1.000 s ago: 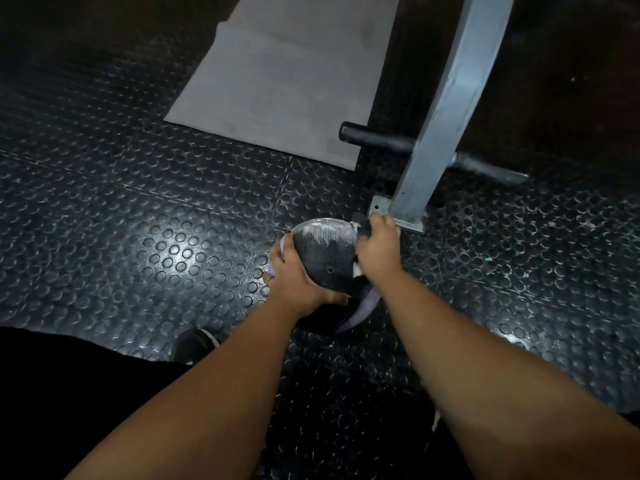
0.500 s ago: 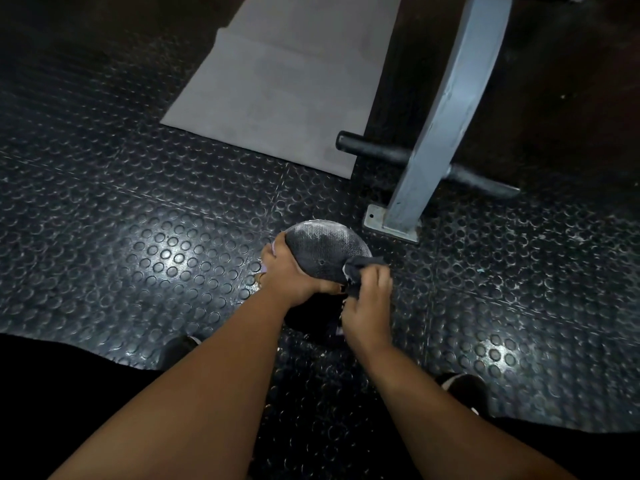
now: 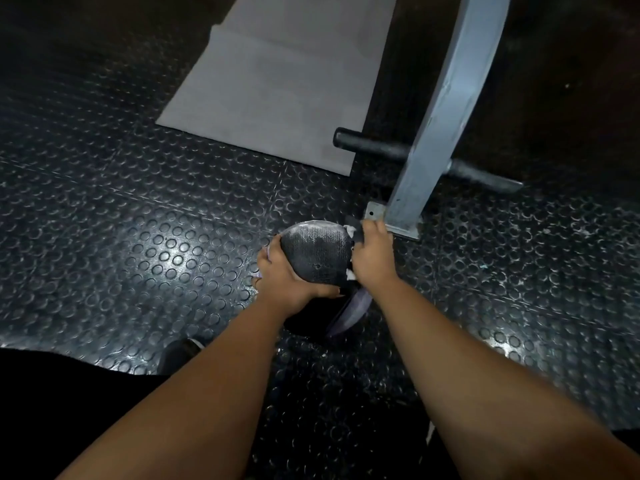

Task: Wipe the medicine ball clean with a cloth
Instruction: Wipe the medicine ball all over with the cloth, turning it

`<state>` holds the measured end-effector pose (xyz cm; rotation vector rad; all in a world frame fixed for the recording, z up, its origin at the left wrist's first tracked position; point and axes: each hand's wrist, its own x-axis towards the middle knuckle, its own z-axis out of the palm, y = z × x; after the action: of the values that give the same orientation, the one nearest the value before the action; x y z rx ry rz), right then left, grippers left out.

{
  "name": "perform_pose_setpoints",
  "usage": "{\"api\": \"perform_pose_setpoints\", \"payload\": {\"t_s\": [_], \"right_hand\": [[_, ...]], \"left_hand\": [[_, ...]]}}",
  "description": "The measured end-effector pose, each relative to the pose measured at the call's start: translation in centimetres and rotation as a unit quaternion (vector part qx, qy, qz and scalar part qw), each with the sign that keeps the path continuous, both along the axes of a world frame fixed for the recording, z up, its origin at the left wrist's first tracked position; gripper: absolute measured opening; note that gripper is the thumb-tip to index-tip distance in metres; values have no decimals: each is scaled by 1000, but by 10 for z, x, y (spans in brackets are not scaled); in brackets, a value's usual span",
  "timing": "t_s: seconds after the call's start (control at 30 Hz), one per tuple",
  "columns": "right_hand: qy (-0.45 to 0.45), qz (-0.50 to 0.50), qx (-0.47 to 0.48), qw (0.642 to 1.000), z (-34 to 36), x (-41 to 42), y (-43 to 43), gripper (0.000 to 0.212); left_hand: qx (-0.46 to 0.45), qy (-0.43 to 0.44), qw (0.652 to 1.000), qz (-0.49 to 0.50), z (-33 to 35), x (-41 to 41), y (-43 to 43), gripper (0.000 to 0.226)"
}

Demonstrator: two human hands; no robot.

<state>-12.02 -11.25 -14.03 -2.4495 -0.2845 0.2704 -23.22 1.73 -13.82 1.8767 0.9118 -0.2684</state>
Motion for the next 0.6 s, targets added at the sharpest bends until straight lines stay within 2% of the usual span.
{"api": "perform_pose_setpoints", "payload": {"t_s": [0.1,0.27,0.43,0.6], "right_hand": [[-63,-11,16,998,11,-45,-11,31],[-68,31,62,995,11,-86,-23,29],[-69,10,42,997,10,-49,-17,30],[37,54,-33,997,-6,21,-7,40]], "left_hand": [[6,4,1000,-5,-2,2,0,148],[0,13,1000,-1,0,8,4,155],[6,7,1000,3,-2,5,-2,156],[6,-13,1000,-4,-2,-4,-4,157]]}}
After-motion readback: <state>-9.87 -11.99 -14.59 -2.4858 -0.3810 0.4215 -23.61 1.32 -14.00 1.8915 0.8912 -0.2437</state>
